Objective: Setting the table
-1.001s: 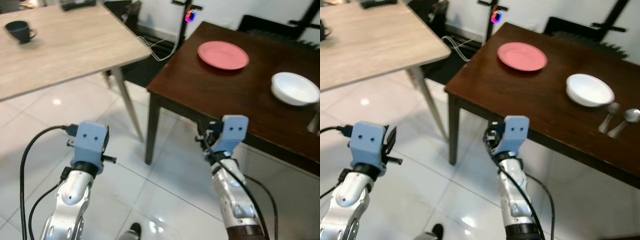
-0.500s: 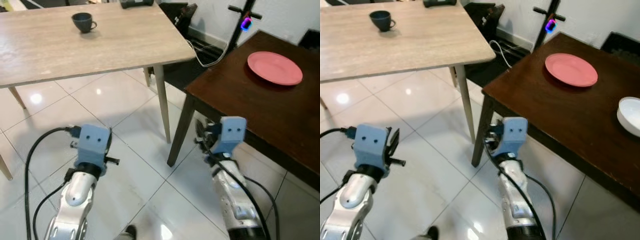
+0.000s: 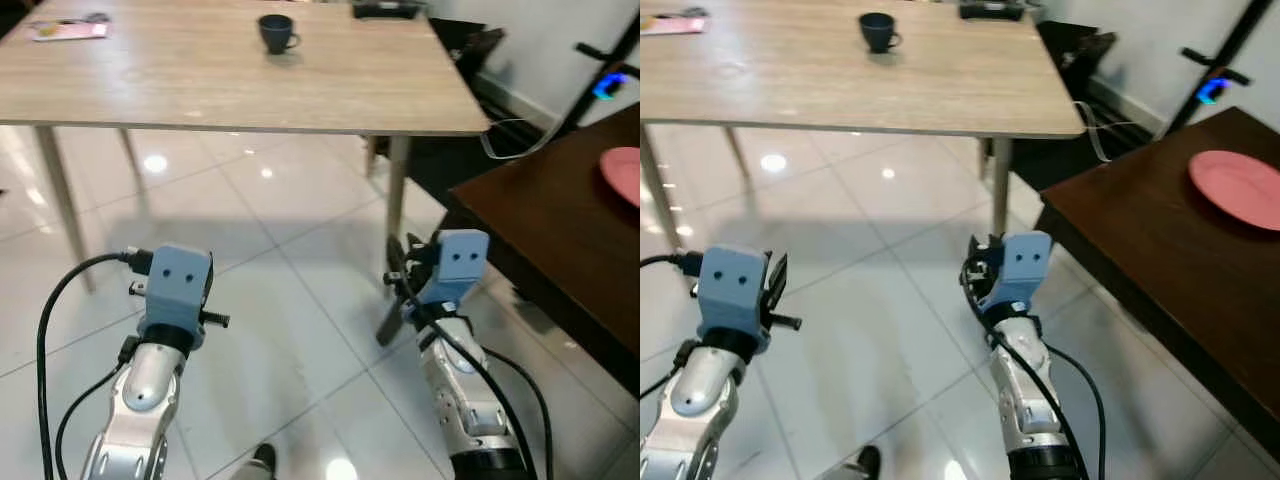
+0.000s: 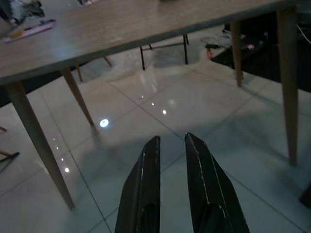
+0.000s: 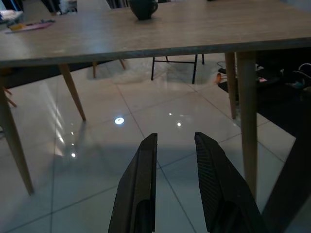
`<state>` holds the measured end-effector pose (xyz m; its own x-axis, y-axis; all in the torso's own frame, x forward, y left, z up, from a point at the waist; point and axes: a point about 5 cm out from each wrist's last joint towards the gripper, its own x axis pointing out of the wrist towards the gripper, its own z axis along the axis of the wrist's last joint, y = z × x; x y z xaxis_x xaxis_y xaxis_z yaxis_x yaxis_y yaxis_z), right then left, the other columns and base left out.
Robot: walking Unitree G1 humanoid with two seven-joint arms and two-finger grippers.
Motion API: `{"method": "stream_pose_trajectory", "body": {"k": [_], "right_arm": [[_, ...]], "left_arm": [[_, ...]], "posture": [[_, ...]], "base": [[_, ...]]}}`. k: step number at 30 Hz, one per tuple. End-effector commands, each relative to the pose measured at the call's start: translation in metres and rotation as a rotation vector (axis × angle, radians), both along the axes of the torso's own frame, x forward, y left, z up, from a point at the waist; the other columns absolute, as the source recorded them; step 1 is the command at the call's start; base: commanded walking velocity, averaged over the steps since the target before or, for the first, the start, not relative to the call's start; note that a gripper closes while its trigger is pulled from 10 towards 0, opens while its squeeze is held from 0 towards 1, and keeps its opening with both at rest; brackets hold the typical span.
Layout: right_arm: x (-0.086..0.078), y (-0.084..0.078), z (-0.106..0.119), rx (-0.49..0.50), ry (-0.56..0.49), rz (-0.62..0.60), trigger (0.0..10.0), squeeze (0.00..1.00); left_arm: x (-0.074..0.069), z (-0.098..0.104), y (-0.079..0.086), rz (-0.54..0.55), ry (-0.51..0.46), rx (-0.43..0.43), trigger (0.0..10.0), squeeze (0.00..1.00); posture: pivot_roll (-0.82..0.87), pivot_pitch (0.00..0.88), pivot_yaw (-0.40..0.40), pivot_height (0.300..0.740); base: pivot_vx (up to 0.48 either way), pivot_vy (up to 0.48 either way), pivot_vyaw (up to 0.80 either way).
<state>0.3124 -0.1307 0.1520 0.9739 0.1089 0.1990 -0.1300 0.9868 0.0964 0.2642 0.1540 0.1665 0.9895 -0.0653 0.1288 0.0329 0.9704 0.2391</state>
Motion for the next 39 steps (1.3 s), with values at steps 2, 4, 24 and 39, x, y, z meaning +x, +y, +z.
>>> {"method": "stream_pose_trajectory", "body": {"k": [2,4,24,39], "right_arm": [[-0.001,-0.0018,-0.0031,0.012,0.013,-0.007,10.0,0.0],[-0.001,-0.0017,-0.0029,0.013,0.012,-0.007,10.0,0.0],[-0.0024,0.0001,-0.0024,0.019,0.005,0.008,10.0,0.0],[-0.0033,0.0,-0.0032,0.019,0.008,0.008,10.0,0.0]], "left_arm": [[-0.0008,-0.005,0.0016,0.004,0.015,0.006,10.0,0.0],[-0.0005,-0.0043,0.0017,0.005,0.009,0.006,10.0,0.0],[0.0005,-0.0036,0.0046,0.028,0.004,0.012,10.0,0.0],[0.0002,-0.0046,0.0047,0.03,0.007,0.015,10.0,0.0]], "posture": [[0.1,0.107,0.004,0.74],[0.1,0.107,0.004,0.74],[0.1,0.108,0.004,0.74],[0.1,0.113,0.004,0.74]], "base": [[0.0,0.0,0.61],[0.225,0.0,0.22],[0.472,0.0,0.0],[0.469,0.0,0.13]]}}
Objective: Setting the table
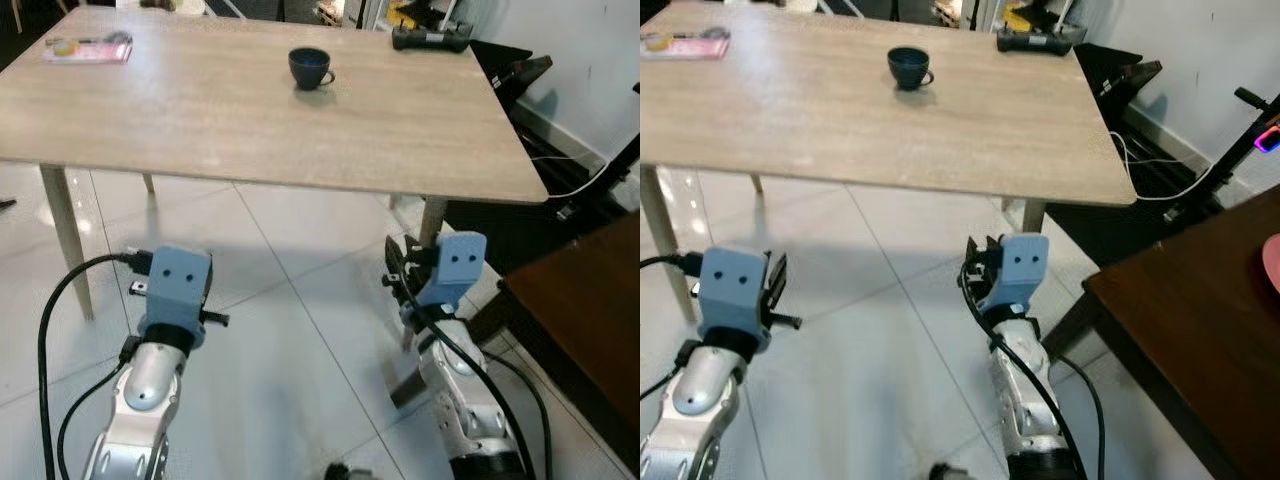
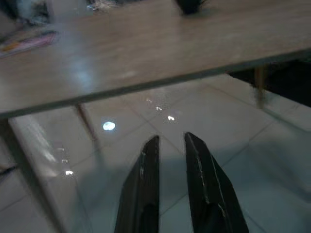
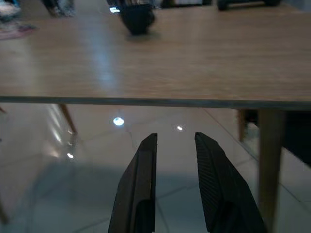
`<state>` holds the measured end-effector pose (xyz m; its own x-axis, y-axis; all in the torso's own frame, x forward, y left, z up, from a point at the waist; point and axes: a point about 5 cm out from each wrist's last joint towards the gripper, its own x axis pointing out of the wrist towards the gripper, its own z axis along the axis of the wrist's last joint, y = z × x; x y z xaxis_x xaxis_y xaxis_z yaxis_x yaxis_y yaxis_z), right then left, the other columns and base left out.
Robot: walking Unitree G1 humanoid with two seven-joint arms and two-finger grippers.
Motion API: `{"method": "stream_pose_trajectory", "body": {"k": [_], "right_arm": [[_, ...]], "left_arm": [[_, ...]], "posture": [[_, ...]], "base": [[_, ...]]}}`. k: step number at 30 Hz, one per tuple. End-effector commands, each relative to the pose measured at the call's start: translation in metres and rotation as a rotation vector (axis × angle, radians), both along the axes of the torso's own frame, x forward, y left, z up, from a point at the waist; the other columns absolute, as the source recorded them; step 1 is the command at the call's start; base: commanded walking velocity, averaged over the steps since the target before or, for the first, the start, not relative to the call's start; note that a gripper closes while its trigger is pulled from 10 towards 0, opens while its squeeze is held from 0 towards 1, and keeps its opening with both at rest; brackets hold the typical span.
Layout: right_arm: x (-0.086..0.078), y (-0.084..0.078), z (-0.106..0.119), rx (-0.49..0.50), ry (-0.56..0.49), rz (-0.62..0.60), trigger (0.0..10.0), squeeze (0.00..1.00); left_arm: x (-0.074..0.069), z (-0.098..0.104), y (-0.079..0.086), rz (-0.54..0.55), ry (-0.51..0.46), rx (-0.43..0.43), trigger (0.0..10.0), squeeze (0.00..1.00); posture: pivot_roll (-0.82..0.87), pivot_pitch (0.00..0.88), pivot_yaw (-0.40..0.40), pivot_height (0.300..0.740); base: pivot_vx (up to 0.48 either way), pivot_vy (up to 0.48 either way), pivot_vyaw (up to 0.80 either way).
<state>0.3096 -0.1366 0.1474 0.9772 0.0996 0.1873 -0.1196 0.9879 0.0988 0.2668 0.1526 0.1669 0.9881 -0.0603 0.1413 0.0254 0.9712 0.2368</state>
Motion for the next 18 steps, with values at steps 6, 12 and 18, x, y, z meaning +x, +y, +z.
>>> {"method": "stream_pose_trajectory", "body": {"k": [6,12,18], "right_arm": [[0.0,0.0047,0.0012,0.028,0.0,0.009,10.0,0.0],[0.0003,0.0039,0.0018,0.037,0.001,0.007,10.0,0.0],[0.0001,0.0042,0.0021,0.033,0.0,0.007,10.0,0.0]], "left_arm": [[-0.0028,-0.005,0.0059,0.026,0.019,0.016,10.0,0.0],[-0.003,-0.0051,0.0057,0.026,0.018,0.014,10.0,0.0],[-0.0033,-0.0051,0.0055,0.024,0.019,0.013,10.0,0.0]], "posture": [[0.1,0.113,0.004,0.74],[0.1,0.115,0.004,0.74],[0.1,0.116,0.004,0.74]], "base": [[0.469,0.0,0.19],[0.469,0.0,0.0],[0.469,0.0,0.0]]}}
